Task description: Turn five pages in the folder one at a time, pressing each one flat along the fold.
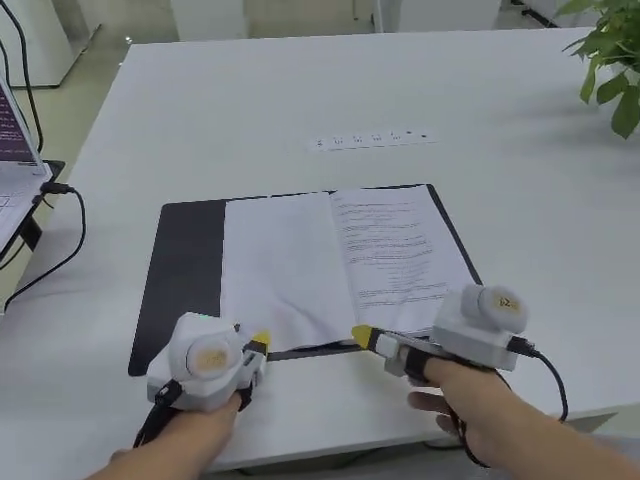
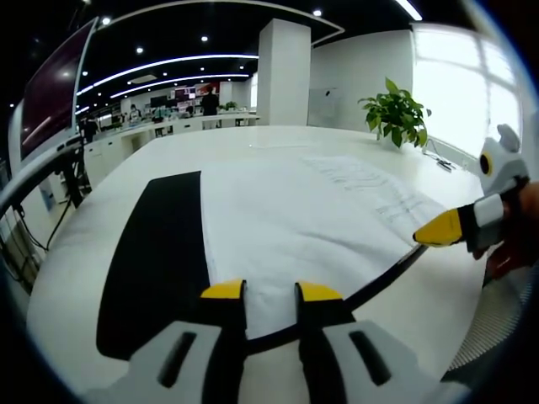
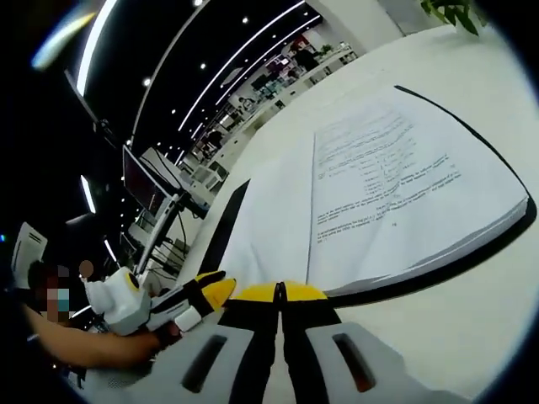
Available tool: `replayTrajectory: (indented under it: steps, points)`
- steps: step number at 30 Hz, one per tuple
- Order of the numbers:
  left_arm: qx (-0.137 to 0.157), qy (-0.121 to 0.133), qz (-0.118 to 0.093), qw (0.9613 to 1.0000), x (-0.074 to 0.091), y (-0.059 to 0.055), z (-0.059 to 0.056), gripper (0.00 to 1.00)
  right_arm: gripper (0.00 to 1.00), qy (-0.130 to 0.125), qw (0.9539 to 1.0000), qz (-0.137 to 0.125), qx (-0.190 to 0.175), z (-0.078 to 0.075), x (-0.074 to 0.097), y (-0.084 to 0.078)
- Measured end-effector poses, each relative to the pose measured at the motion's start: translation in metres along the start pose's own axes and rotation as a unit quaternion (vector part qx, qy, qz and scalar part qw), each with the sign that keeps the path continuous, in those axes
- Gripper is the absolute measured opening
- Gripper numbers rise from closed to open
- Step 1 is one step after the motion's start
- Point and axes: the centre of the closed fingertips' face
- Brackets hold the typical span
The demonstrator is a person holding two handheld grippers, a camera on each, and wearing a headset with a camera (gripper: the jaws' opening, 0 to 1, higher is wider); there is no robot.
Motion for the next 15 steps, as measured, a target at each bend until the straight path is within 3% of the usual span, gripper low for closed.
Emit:
replayTrajectory:
  steps: [15]
  points:
    - [0.003,0.001,0.005,1.0,0.0,0.001,0.0,0.22,0.0,0.007,0.9988,-0.032,-0.036,0.012,0.028,0.015]
Point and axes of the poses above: the centre of the closed fingertips' face, and the gripper's own axes: x roughly backward along the fingers, z roughly to its left, y roughly out of its top, and after that the axes turned 15 degrees about -x, right-handed
